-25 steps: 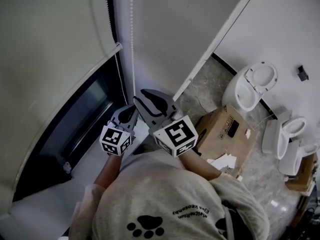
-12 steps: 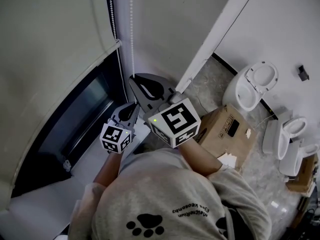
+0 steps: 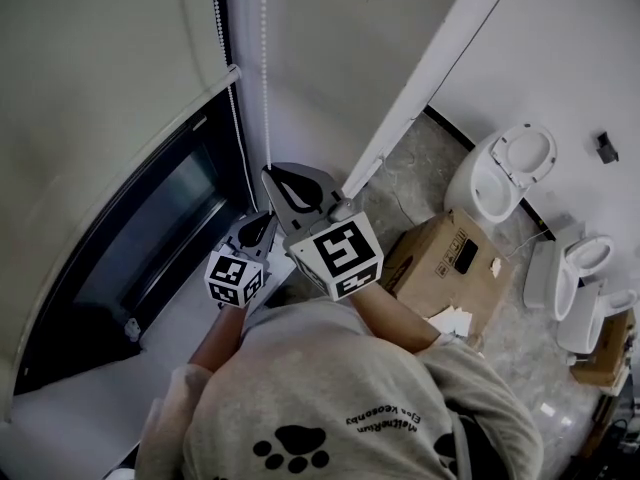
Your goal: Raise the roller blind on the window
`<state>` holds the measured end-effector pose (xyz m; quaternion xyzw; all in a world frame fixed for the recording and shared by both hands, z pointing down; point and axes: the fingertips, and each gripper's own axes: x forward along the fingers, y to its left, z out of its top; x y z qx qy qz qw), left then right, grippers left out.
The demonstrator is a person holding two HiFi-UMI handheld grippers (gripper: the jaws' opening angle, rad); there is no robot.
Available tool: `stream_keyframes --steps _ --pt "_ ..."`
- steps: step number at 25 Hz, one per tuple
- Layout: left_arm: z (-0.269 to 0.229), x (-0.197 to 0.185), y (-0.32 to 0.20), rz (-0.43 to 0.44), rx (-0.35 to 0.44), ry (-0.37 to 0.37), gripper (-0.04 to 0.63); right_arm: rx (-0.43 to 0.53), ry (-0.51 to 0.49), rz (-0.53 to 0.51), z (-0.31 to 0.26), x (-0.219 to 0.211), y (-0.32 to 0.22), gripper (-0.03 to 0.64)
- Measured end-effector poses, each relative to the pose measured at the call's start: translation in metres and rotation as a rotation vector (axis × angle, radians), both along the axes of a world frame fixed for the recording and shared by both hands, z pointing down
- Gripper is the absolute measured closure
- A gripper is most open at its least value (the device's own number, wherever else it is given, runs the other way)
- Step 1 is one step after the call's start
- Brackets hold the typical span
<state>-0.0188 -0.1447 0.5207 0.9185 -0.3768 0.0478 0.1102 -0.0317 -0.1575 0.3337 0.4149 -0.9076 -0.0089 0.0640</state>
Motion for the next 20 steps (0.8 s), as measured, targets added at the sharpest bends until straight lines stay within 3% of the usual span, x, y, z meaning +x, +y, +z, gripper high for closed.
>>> stream_keyframes --steps 12,17,18,19,20 --pt "0.065 -0.002 0.011 -0.003 -0.132 -0.049 0.587 -0.064 0.031 0.03 0.065 0.004 0.001 0.606" --pt "0.069 -0.001 0.013 0.019 -0.111 -0.107 0.585 -0.055 0.03 0.03 0.069 0.004 0.002 0.606" --pt "0.068 -0.001 0.014 0.029 -0.107 -0.113 0.545 -0.055 0.028 0.031 0.069 0.004 0.002 0.606" --pt "0.066 0.0 0.015 0.037 -0.11 -0.103 0.461 -0.056 0.025 0.032 0.069 0.004 0.001 0.606" --pt "0.061 0.0 0.015 0.044 -0.118 -0.081 0.448 -0.059 0.02 0.032 0.069 0.005 -0.001 0.606"
